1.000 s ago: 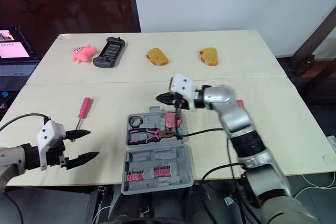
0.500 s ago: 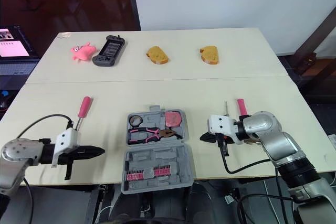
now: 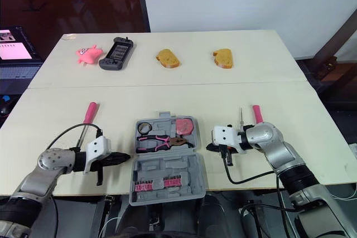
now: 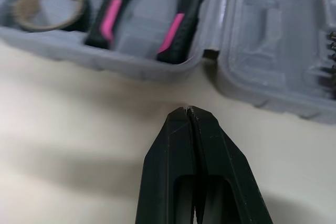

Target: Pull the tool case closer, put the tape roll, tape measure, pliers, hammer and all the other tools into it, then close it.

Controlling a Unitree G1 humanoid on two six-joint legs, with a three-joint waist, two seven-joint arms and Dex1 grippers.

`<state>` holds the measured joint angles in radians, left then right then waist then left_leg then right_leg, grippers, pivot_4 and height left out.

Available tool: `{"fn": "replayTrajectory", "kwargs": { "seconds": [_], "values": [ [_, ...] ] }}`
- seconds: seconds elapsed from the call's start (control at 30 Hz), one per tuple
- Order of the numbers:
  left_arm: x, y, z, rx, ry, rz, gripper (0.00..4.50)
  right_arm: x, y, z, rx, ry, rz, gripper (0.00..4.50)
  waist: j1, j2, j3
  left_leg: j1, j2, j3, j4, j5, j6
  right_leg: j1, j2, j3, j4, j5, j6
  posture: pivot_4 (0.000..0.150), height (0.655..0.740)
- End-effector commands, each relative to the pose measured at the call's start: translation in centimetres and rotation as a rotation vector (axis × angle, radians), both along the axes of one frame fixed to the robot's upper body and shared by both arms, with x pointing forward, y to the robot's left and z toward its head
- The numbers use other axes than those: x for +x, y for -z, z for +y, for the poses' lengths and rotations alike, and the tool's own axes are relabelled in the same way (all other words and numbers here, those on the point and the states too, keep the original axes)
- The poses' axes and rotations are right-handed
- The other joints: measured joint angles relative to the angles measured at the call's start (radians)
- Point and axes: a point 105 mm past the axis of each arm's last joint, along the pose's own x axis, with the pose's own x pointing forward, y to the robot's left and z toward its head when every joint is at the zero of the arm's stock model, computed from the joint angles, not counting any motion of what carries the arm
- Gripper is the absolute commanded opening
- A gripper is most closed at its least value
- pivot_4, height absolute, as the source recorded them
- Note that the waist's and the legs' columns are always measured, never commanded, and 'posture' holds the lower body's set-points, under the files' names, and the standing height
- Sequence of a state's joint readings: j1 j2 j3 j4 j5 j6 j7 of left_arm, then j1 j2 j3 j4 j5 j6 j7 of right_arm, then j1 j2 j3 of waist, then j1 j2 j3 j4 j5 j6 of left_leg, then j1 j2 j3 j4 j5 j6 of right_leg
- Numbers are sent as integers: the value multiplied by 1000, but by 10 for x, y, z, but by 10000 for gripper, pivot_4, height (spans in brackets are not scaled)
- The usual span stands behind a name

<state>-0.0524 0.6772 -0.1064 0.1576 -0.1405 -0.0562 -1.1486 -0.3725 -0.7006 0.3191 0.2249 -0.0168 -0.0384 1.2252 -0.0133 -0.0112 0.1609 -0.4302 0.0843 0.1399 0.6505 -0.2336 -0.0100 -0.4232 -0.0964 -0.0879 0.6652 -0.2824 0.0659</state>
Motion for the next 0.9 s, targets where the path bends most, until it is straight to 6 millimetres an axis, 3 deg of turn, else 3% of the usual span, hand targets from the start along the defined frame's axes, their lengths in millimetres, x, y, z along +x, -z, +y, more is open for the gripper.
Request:
{"fn": "replayTrajectory", "kwargs": {
  "seconds": [0.03, 0.3, 0.47, 0.6, 0.9],
  "values": [
    [5, -3, -8, -8, 17, -24, 529, 1, -6, 13, 32, -38, -29, 0, 0, 0, 0, 0, 0, 0, 0, 0, 0, 0, 0, 0, 0, 0, 0, 1500, 7188],
    [18, -13, -35, -44, 54, -60, 529, -6, -5, 39, 98, -64, -18, 0, 3, 0, 0, 0, 0, -1, 1, 1, -1, 1, 0, -1, 0, 0, 0, 1500, 7188],
    [20, -14, -39, -46, 40, -64, 529, -5, -4, 41, 100, -48, -24, 0, 3, 0, 0, 0, 0, -1, 1, 1, -1, 1, 0, -1, 1, 0, 0, 1500, 7188],
    [23, -13, -38, -22, 28, -72, 529, 4, -7, 43, 119, 3, -38, 0, 2, 0, 0, 1, 0, -2, 2, 1, -1, 2, 0, -1, 1, 0, 0, 1500, 7188],
    [52, -18, -36, 0, -43, -129, 529, 31, -12, 45, 107, 59, -78, 0, 2, 0, 0, 1, 0, -2, 2, 1, -2, 3, 0, -2, 2, 0, 0, 1500, 7188]
  ]
}}
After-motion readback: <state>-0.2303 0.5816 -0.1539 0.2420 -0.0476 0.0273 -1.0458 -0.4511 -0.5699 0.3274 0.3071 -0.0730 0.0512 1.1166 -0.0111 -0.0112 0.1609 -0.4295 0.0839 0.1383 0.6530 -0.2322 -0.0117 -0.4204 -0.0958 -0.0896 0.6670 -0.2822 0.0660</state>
